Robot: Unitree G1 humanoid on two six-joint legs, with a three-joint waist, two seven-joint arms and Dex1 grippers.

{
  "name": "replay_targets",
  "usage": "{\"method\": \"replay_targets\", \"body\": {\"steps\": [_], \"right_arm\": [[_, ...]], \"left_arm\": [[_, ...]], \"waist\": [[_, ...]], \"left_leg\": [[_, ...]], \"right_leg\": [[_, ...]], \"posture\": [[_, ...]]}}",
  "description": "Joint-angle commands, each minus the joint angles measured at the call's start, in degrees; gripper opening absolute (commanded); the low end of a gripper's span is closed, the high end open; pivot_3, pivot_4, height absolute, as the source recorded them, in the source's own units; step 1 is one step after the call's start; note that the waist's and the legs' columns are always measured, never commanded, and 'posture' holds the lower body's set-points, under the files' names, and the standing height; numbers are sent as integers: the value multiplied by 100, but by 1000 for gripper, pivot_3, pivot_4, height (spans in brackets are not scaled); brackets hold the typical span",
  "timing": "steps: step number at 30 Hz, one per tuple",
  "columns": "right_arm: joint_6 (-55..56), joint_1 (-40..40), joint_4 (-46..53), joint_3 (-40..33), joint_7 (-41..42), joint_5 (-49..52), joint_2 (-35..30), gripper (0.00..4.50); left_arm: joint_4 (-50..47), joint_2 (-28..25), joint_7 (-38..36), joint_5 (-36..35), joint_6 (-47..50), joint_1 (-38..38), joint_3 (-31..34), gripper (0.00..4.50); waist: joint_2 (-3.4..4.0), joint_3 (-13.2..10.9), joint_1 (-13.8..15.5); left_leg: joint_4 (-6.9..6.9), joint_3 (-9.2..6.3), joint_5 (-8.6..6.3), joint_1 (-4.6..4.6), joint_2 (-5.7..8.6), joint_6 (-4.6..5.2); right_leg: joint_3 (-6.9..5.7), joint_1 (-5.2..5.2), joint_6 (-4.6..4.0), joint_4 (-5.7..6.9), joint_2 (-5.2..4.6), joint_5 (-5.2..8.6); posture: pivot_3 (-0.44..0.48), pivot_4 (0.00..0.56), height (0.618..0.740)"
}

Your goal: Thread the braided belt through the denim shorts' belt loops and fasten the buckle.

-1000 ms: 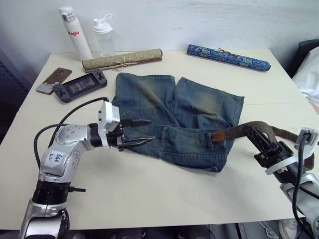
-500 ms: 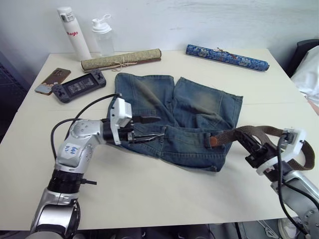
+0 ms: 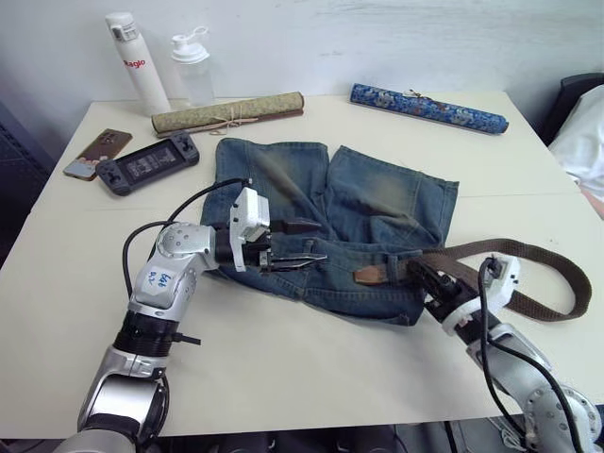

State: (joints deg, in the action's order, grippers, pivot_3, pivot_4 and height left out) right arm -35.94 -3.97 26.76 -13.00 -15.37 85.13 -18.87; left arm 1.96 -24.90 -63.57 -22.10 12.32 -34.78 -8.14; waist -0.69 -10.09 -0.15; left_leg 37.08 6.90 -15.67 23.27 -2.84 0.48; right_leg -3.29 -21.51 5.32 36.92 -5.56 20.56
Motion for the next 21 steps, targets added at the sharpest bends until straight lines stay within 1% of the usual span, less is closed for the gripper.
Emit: {"method": "replay_targets", "body": {"steps": [1,7,10,14,16,17,20,21], "right_arm": [[-76,-11,-101,128,-260,441,219,0],[-32,37,-381,90,-530,611,391,0],[-54,98,-455,97,-578,606,393,0],[-114,104,-456,170,-648,466,362,0],[-100,71,-389,156,-657,374,341,814],[-95,59,-362,145,-653,345,333,1100],[-109,-16,-48,-41,-566,516,129,2485],[-111,-39,29,-90,-547,571,64,3014]], "left_arm": [[185,45,-111,291,-419,-125,-178,2929],[744,223,-190,639,-961,-256,-363,2929],[1162,270,-189,968,-1394,-364,-500,2929],[1445,428,-134,1005,-1375,-546,-491,2929],[1563,532,-101,975,-1261,-638,-459,3028],[1592,571,-107,946,-1209,-664,-436,3028],[1593,648,-291,771,-793,-747,-423,3028],[1591,657,-330,747,-730,-755,-414,3028]], "waist": [[0,0,2],[-1,1,0],[-2,1,0],[-2,1,-1],[-3,2,-1],[-4,3,0],[-5,4,3],[-5,4,9]], "left_leg": [[0,1,0,0,2,0],[2,1,-1,0,1,2],[1,1,-1,0,-1,2],[0,1,-2,0,-1,3],[3,1,-2,0,-1,3],[4,1,-2,0,0,4],[3,1,-2,0,2,4],[4,0,-2,0,1,5]], "right_leg": [[1,0,0,1,-1,0],[1,0,0,1,-2,0],[1,0,0,1,-3,0],[1,0,0,1,-3,0],[0,0,0,2,-3,0],[0,0,0,2,-3,0],[0,1,0,3,-2,0],[-1,2,0,2,-2,0]], "posture": [[0,150,737],[0,150,737],[0,150,737],[0,150,737],[0,150,737],[0,150,737],[0,150,737],[0,150,737]]}}
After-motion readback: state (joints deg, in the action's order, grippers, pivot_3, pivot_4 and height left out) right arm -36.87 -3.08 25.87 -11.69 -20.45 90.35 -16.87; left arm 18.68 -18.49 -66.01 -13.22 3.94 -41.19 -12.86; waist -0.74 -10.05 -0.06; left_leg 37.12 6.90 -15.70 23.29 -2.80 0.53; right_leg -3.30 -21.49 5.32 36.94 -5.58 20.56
